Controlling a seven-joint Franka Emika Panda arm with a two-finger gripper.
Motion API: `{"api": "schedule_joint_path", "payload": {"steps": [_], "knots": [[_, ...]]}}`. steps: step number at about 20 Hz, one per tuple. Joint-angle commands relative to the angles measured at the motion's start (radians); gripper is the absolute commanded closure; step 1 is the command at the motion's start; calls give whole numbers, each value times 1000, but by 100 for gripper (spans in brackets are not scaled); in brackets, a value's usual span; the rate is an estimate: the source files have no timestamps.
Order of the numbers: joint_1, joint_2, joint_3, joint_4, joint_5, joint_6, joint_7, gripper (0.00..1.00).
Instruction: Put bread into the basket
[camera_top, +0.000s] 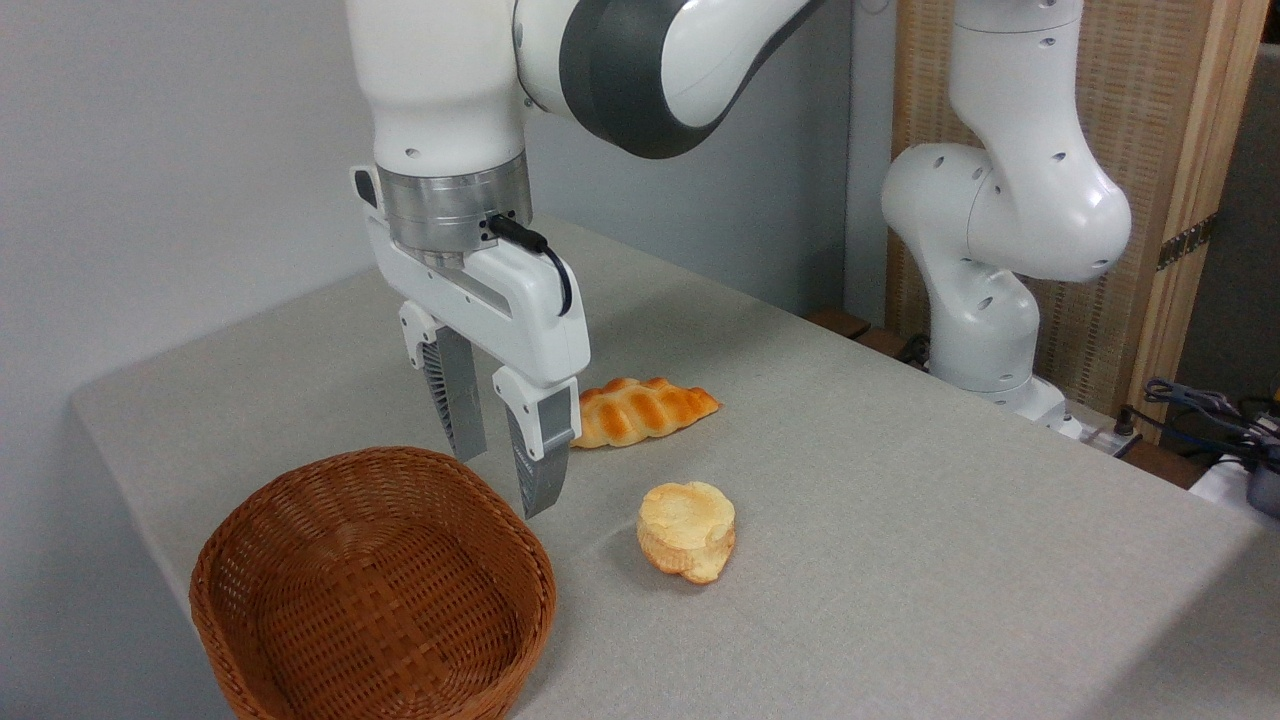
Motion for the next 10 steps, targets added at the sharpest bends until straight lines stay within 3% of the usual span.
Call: {"api": "schedule_joint_path", "payload": {"steps": [1, 10], "knots": [[0, 0, 20, 0, -13, -14, 6, 0], [1, -9, 26, -41, 0, -20, 35, 0]]}}
